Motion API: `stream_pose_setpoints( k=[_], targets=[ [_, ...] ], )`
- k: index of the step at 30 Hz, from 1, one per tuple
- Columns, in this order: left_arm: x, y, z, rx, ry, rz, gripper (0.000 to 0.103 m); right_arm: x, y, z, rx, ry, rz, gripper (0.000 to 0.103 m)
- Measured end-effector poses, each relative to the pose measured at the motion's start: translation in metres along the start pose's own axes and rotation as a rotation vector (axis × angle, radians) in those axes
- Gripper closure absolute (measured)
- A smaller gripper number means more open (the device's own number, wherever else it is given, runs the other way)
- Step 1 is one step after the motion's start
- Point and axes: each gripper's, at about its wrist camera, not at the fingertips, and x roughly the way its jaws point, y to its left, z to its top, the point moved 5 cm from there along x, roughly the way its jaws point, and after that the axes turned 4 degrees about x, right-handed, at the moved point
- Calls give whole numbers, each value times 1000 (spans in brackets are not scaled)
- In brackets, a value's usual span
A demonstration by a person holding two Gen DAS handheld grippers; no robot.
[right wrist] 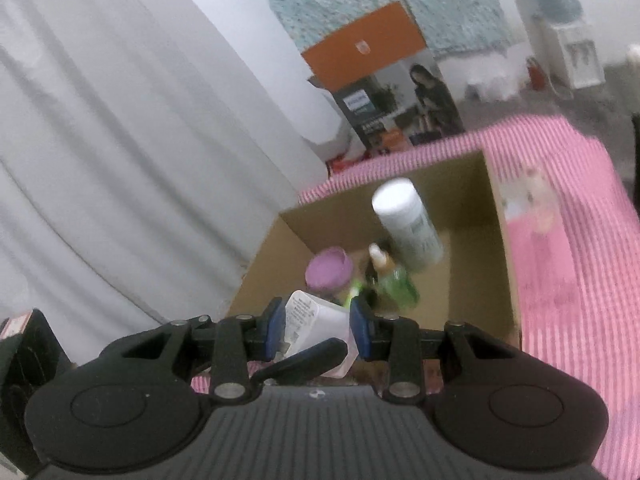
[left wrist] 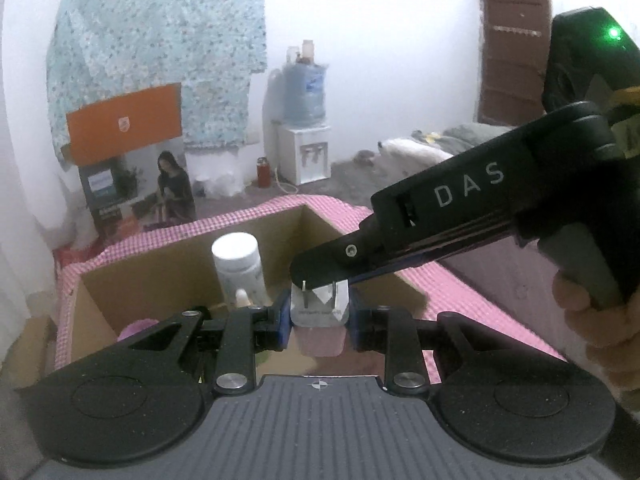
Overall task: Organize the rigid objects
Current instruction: 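Carry the white plug with the right gripper into the box and release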
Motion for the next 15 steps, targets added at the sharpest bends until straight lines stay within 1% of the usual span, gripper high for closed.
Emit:
stream_pose_setpoints(
  k=[3,6,11,15],
  targets=[
    [24,11,6,-39,40,-12,77,15,-4,21,-6,21,-13,64],
    [51,20,6,-82,97,-29,77,38,-16,38,-11,63,-48,64],
    [87,27,-1,-133,178,-49,77,73,-42,51,-16,144,-109,64],
    [99,24,-4,-157,219,-69,77,88,-55,52,-61,191,-159,65]
  ],
)
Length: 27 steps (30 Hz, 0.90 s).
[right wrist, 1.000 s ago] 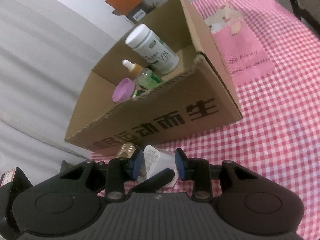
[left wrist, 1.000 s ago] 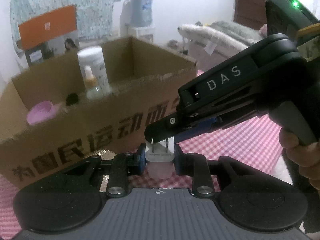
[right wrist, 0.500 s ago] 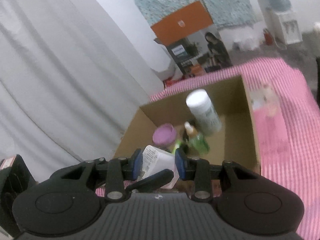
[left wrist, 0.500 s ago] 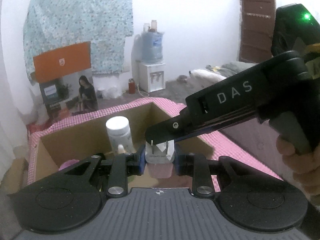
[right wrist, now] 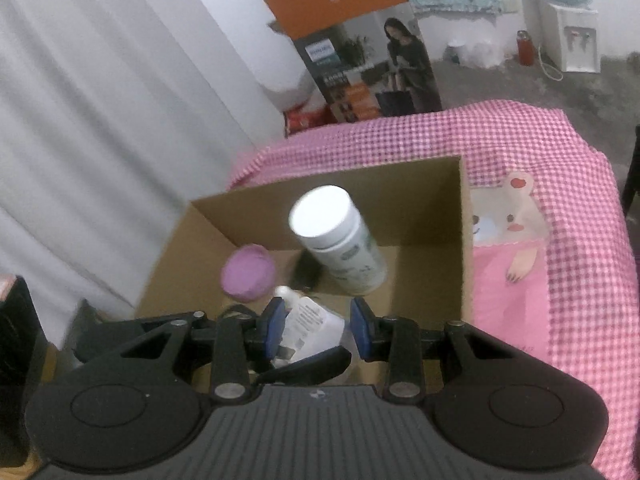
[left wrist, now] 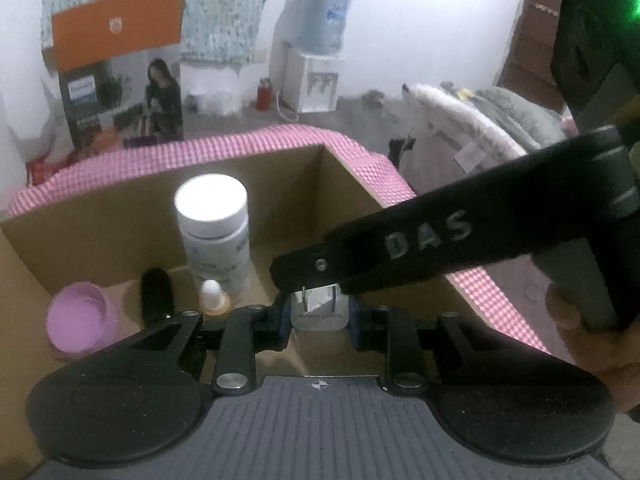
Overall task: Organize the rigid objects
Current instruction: 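Carry the white plug with the right gripper into the box and release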
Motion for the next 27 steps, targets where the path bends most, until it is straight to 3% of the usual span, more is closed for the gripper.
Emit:
stream_pose_setpoints(
  k=[10,22,27],
  targets=[
    [22,-7,1,11,54,2,77,16,-11,5,-79,26,-59,65],
    [42,0,-2,-45,136,9,76,17,-17,4,-88,12,-50,65],
    [38,1,-2,-32,120,26,71,15,-16,3,-89,-1,-44,65]
  ],
)
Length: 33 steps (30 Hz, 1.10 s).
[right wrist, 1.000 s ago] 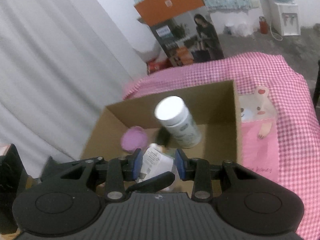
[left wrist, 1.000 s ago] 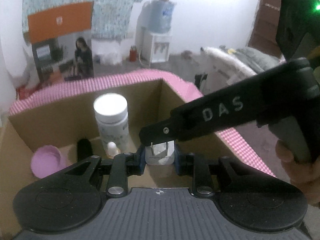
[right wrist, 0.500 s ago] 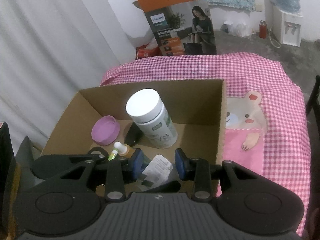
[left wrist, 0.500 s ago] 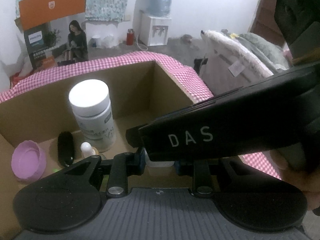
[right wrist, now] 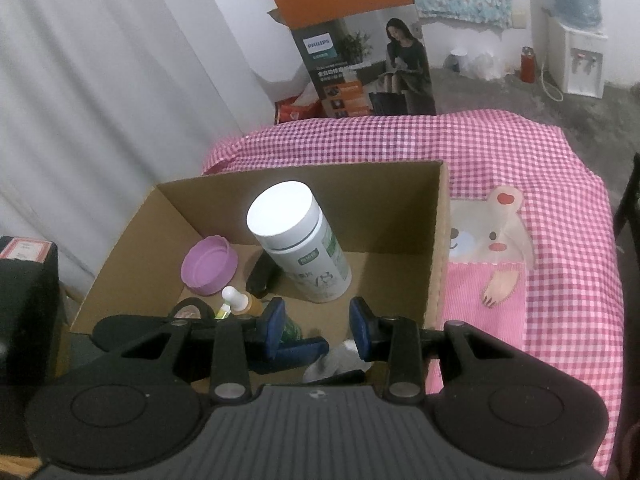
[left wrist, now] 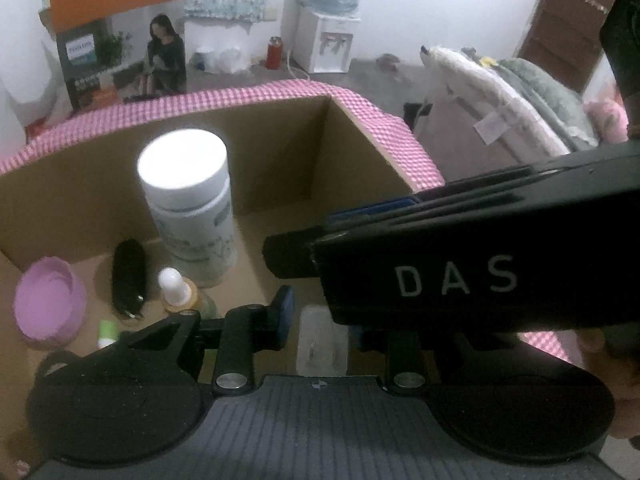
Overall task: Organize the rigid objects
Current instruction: 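Carry the white plug with the right gripper into the box and release, then move the right gripper back to the gold round tin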
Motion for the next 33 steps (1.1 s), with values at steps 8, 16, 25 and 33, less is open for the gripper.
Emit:
stream_pose_setpoints(
  k=[8,16,25,33],
  targets=[
    [-27,3,-6,-8,-54,-12,34,-14,1,-3,27,-52,31,64],
    [-99,-2,-28,108,-182,8,4,-74,11,-16,85,-191,104,42],
    [-122,7,-82,119,-132,66,3,-105,30,-78,170,-209,179,36],
    [-89,16,-118,114,-51,100,4,-53,47,-131,273,-67,232,36]
  ],
)
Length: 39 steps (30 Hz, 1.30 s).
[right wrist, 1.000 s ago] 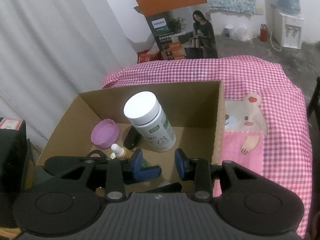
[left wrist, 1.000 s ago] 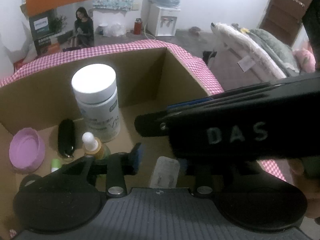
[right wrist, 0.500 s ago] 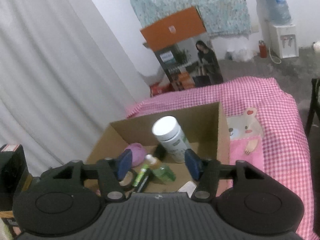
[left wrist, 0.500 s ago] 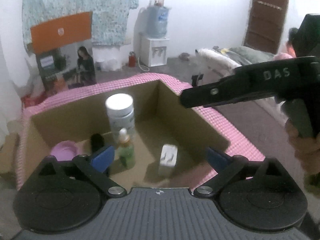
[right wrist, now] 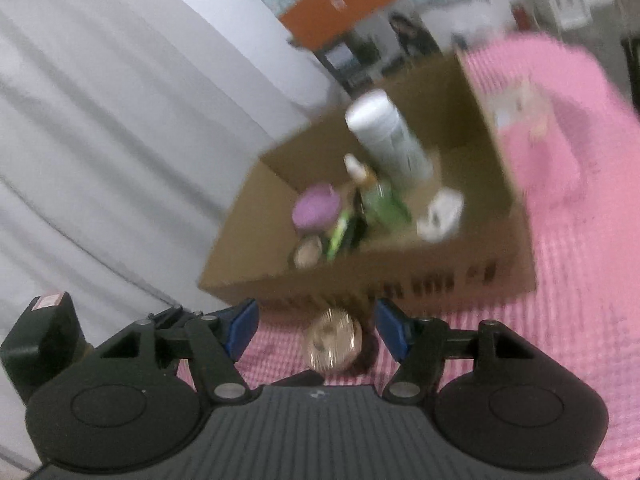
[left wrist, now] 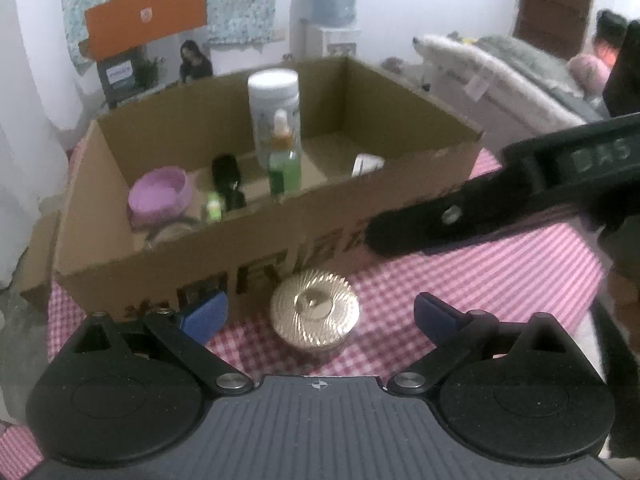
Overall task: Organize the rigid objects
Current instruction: 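Move the right gripper back to the gold round tin, then close the right gripper around the gold round tin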
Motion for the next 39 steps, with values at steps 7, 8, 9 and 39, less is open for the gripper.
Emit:
stream_pose_setpoints(
  k=[7,8,9,39],
  targets=[
    [26,4,-10,-13,44,3,18,48,-18,-17,62,77,-49,40],
    [28,5,-11,-15,50,-1,19,52,-19,-17,67,84,-51,41],
    [30,4,-13,-16,54,-4,21,56,-20,-20,70,91,-52,44],
    [43,-3,-20,-27,47,-23,46,79,-22,-19,97,144,-44,52]
  ],
)
